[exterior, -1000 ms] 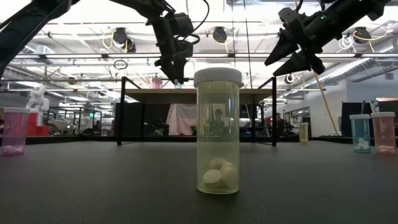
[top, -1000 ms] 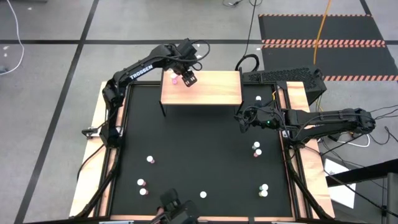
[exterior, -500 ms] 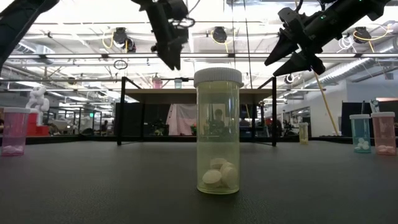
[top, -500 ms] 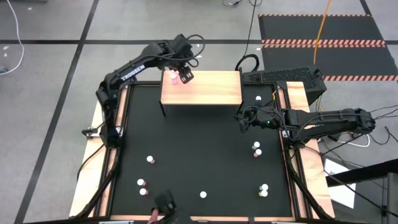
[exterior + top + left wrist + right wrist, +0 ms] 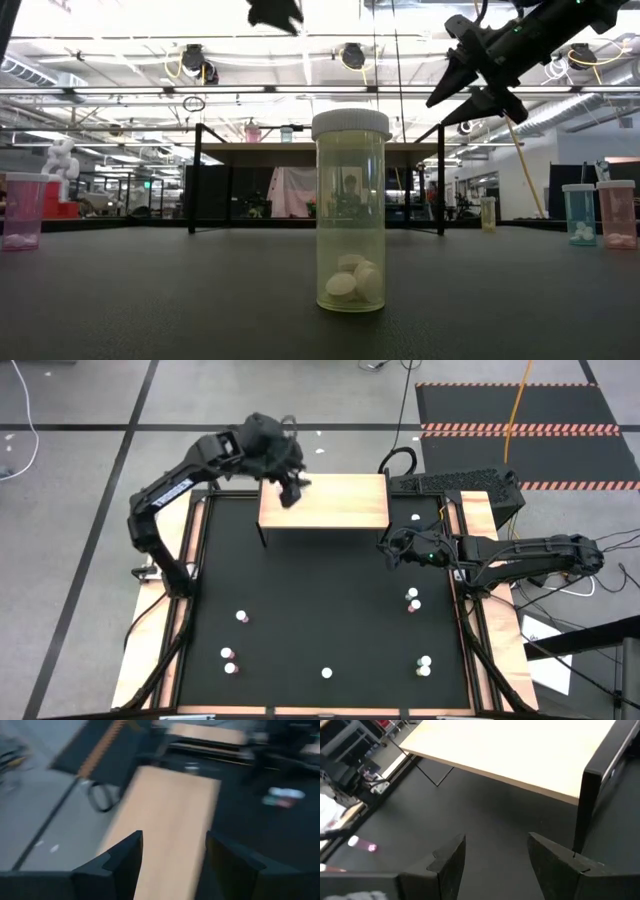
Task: Pick and place medicine bottles onto shelf by color
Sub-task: Put the bottom left yellow pill bottle on the shelf
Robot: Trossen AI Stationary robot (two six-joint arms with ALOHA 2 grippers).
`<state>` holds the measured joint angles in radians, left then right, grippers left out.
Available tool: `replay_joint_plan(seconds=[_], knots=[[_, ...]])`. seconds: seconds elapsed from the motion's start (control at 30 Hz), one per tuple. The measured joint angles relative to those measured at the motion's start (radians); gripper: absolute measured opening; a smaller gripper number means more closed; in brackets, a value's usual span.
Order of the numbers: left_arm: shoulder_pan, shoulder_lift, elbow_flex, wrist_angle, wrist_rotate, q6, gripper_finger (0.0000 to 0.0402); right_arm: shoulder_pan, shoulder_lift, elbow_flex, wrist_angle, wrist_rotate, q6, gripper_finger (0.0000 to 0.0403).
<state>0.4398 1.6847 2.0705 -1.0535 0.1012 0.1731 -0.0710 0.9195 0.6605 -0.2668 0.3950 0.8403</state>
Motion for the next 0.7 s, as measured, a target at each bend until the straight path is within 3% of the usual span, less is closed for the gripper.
replay_joint_plan(seconds=[0.2,0.3,0.5,0.7], knots=[[-0.19,-0.032,-0.003,-0.079,0.032,-0.044,0.0218,0.043,0.0,0.0,0.007,-0.003,0.09,0.0208],[-0.301,-0.063,-0.065,-0.036,0.031,-0.091,0.0218,0.074,0.0,0.0,0.007,0.002,0.102,0.0208],[-0.514,-0.126,-0.369,0.317,-0.019,-0.296,0.0218,0.116,0.0,0.0,-0.003,0.017,0.018,0.0208],[-0.704,-0.108,-0.582,0.648,-0.193,-0.458,0.0218,0.155,0.0,0.0,-0.024,-0.127,-0.062,0.0208]])
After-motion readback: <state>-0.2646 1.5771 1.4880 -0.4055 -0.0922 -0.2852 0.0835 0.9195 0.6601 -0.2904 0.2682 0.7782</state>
